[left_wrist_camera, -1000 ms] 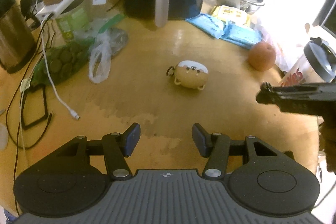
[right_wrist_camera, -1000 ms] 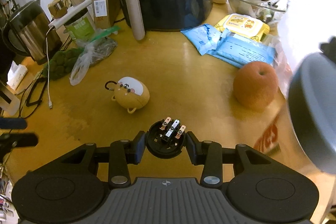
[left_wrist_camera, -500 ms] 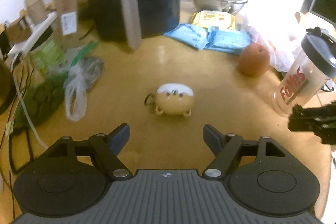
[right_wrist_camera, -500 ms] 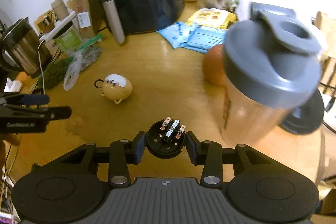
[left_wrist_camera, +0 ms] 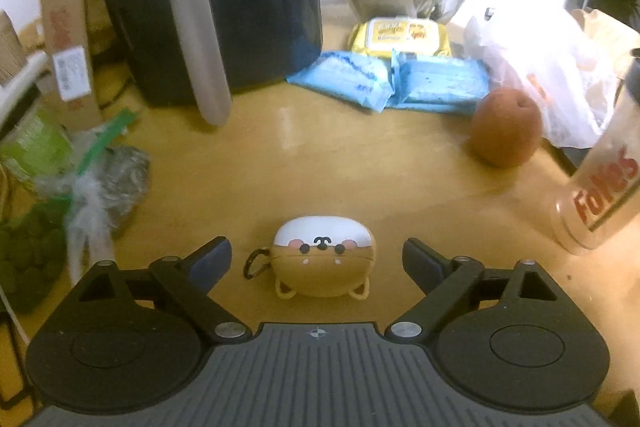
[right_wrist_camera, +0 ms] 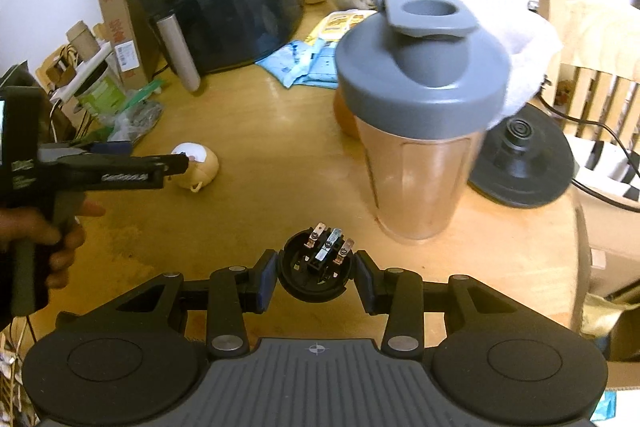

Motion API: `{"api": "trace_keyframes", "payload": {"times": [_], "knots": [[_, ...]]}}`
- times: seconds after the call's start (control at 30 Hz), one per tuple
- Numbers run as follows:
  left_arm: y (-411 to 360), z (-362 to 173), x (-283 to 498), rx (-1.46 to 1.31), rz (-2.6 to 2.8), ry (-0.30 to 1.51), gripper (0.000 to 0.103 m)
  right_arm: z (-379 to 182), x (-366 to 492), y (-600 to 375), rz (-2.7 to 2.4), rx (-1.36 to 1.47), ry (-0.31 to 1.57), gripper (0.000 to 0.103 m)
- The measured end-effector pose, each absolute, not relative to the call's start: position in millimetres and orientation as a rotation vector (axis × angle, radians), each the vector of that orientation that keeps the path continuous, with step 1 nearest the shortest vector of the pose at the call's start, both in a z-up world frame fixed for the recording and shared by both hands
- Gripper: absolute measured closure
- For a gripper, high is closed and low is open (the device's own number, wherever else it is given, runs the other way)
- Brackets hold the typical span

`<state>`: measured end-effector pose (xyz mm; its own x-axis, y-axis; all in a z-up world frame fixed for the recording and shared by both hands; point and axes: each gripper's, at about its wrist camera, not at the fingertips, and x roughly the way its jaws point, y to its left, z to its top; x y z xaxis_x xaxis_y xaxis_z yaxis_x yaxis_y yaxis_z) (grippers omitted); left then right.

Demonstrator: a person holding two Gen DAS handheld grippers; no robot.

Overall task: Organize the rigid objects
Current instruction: 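Grasp the yellow bear-shaped case with the left gripper while the right holds the adapter, then carry the bear case and plug adapter over the cardboard box with both grippers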

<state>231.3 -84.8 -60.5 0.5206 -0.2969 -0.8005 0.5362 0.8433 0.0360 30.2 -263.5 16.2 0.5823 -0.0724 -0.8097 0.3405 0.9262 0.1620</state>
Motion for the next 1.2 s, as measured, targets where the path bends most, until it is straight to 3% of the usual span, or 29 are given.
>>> {"api": "trace_keyframes", "payload": {"times": [0.43,0.5,1.2], "knots": [[-95,-91,261,0.279,-0.486,0.989,0.011,17,10,-265,-0.317,0.363,0.918,0.059],[-93,-91,263,0.255,-0.506,0.994,0.025,16,9,-265,-0.321,0.367,0.919,0.059],[-83,-57,239,0.256,-0.465,0.995,0.025,15,22,-261,-0.249,0.344,0.929,0.059]]}}
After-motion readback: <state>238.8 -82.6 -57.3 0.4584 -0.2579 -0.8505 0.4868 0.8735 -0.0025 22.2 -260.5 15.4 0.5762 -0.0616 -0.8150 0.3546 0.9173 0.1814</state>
